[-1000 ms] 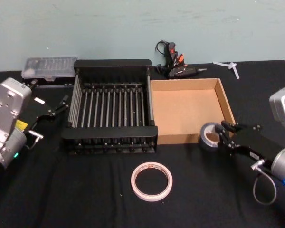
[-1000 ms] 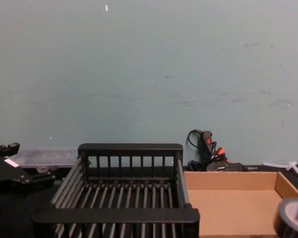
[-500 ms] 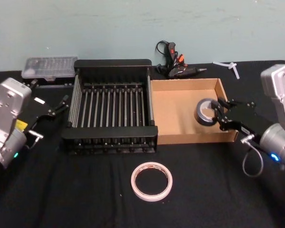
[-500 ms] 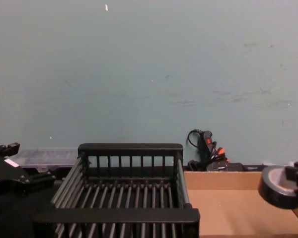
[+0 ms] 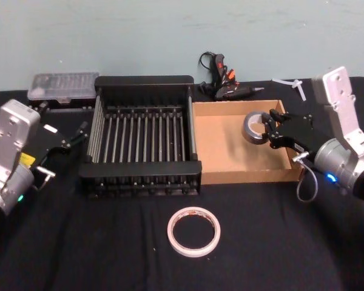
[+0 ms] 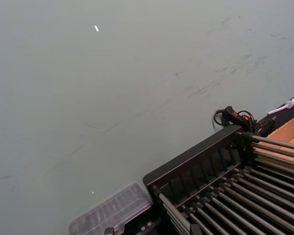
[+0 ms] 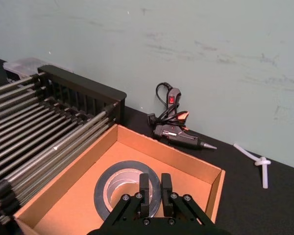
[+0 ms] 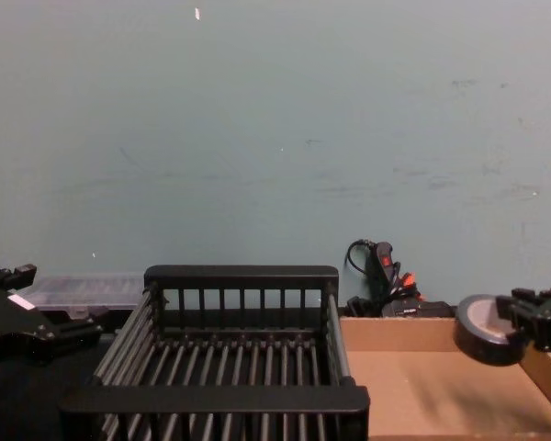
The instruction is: Pick up the white tape and place it into the black box , Pick up the silver tape and place it into the brown box.
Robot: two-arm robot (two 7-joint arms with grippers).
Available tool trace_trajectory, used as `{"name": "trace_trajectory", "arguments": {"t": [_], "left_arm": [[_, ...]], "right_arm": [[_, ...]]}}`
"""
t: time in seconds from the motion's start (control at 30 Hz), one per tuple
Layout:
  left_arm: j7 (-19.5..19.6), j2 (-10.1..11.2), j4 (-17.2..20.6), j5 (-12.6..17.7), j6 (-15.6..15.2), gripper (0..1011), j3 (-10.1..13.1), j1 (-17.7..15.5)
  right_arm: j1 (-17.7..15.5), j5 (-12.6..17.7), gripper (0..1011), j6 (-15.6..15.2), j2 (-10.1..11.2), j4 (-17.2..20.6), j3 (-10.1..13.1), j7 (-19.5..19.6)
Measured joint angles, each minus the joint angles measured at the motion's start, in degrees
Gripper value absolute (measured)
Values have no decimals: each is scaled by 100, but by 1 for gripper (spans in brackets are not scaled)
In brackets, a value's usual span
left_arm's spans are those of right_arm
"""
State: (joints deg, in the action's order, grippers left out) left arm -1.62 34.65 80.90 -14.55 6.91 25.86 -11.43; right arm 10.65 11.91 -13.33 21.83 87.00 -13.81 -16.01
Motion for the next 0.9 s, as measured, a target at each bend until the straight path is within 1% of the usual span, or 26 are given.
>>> {"name": "trace_trajectory", "arguments": {"t": [0.2, 0.27, 0.3, 0.47, 0.7, 0.9], "left_arm": [[0, 0, 0, 0, 0, 1001, 0, 0], [0, 0, 0, 0, 0, 1001, 0, 0], [0, 0, 0, 0, 0, 1001, 0, 0], [0, 0, 0, 0, 0, 1001, 0, 0], [0, 0, 0, 0, 0, 1001, 0, 0], [0, 0, 0, 0, 0, 1001, 0, 0]], "right_arm": [[271, -113, 147, 16, -142, -412, -94, -27], [400, -173, 147, 19, -223, -630, -138, -29], [400, -173, 147, 19, -223, -630, -138, -29], [584, -285, 147, 24, -356, -973, -204, -31], [681, -365, 147, 16, -468, -1212, -226, -32], [689, -405, 147, 2, -495, -1240, -233, -16]]}}
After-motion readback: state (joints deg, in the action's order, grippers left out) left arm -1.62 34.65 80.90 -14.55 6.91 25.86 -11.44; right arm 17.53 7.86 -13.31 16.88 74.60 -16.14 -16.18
